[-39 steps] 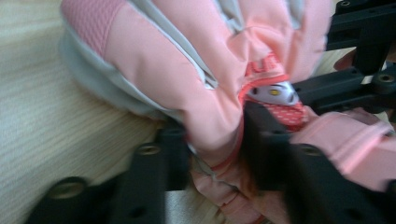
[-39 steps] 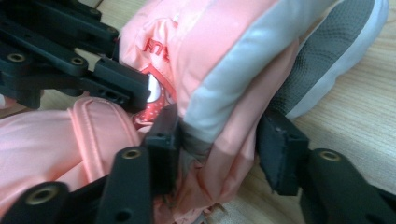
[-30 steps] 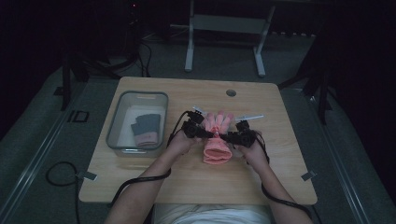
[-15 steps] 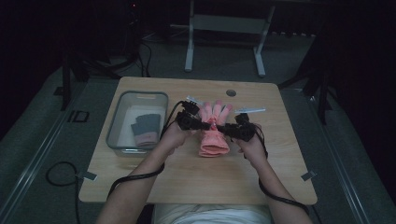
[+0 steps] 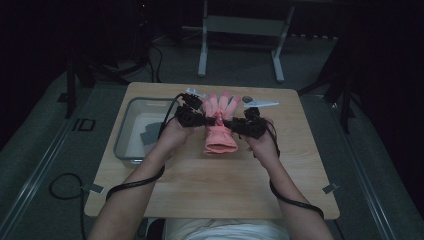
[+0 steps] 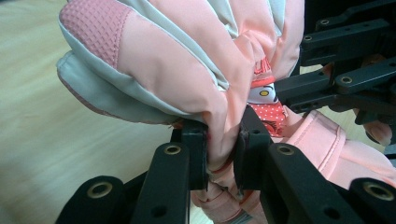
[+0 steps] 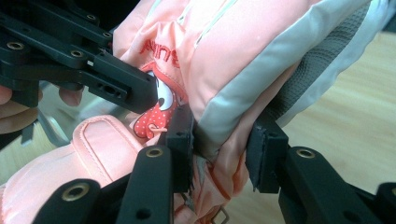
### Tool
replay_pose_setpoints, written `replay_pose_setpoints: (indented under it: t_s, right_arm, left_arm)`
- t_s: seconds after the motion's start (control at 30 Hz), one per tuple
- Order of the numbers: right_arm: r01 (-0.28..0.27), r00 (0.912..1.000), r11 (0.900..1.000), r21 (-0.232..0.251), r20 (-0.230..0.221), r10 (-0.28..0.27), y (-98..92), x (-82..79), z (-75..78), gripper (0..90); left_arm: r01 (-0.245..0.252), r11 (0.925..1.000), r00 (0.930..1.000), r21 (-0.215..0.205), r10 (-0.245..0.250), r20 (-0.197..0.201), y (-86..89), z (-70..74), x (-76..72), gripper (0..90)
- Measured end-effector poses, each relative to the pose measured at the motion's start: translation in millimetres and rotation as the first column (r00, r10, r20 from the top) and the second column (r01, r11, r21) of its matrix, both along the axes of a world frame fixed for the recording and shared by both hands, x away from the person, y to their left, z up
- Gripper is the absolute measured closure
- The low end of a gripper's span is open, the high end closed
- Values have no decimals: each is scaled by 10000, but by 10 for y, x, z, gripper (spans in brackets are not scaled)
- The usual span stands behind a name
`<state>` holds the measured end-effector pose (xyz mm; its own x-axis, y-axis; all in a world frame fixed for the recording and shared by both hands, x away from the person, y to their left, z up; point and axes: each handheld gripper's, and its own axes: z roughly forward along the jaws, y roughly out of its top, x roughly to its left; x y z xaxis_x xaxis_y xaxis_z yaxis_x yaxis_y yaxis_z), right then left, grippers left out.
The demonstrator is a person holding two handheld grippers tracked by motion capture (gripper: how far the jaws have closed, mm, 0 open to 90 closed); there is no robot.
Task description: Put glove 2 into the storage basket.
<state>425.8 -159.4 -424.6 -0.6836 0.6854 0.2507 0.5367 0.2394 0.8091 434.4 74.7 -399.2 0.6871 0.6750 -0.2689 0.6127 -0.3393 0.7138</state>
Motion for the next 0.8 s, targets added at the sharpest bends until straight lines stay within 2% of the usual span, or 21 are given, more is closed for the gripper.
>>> replay_pose_setpoints:
  t_s: [0.1, 0.43, 0.63, 0.8]
  right_arm:
    - [-104, 9998, 9999, 55, 170, 103, 109, 26, 92, 660]
    - [-665, 9970, 9977, 163, 408, 658, 558, 116, 249, 660]
    - [-1127, 9924, 9934, 219, 524, 1114, 904, 162, 333, 660]
    - [-1458, 9881, 9890, 255, 528, 1443, 1223, 189, 351, 660]
  left_arm:
    - [-147, 9999, 9998, 30, 147, 119, 97, 82, -6, 769]
    - [-883, 9960, 9955, 165, 876, 350, 555, 272, -69, 769]
    - [-1404, 9898, 9892, 253, 1392, 460, 892, 363, -133, 769]
    - [-1806, 9829, 9830, 353, 1792, 391, 1188, 387, -186, 769]
